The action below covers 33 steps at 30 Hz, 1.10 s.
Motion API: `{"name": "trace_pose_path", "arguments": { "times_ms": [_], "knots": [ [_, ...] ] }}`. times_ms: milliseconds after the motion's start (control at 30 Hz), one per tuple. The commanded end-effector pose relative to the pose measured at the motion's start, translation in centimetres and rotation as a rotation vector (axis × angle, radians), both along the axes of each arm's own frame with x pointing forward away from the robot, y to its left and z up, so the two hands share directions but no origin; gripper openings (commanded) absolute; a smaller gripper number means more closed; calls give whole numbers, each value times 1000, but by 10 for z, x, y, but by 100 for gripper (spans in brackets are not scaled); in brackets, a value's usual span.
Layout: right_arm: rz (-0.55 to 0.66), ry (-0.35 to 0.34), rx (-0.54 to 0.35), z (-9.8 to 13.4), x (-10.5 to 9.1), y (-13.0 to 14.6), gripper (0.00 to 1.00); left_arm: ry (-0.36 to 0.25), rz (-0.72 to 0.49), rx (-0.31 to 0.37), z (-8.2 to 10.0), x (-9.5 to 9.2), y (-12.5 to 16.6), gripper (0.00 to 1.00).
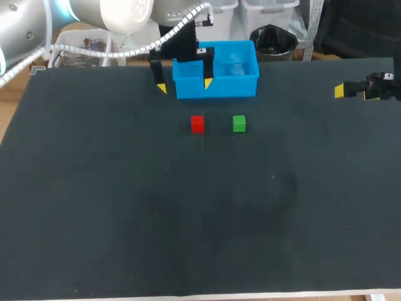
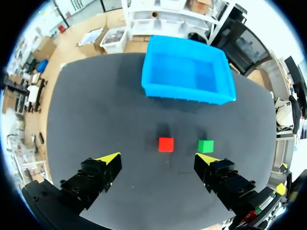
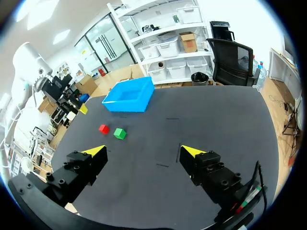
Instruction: Use the left arm to pick the red cube and place it into the blue plastic box first, then use the right arm to grasp the green cube and put it into the same blue plastic box after the first action is fully finished.
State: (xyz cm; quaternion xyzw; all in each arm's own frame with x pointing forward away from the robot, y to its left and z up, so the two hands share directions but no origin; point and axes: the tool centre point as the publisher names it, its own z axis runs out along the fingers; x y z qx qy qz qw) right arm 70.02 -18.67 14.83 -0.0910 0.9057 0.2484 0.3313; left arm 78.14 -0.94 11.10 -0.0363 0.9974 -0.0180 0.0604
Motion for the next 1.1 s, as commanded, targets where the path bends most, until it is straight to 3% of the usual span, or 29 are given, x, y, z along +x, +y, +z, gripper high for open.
{"name": "trace_pose_path", "arguments": {
  "times_ms": [33, 233, 667, 1100],
  "knots": [
    [-2, 1, -2, 1, 0, 0, 100, 63, -10, 12, -15, 14, -9, 100],
    [-2, 1, -2, 1, 0, 0, 100, 112, -30, 16, -35, 11, -14, 100],
    [-2, 1, -2, 1, 0, 0, 100, 154, -78, 64, -72, 4, -22, 100],
    [-2, 1, -2, 1, 0, 0, 100, 183, -39, 72, -100, 8, -14, 100]
  ]
}}
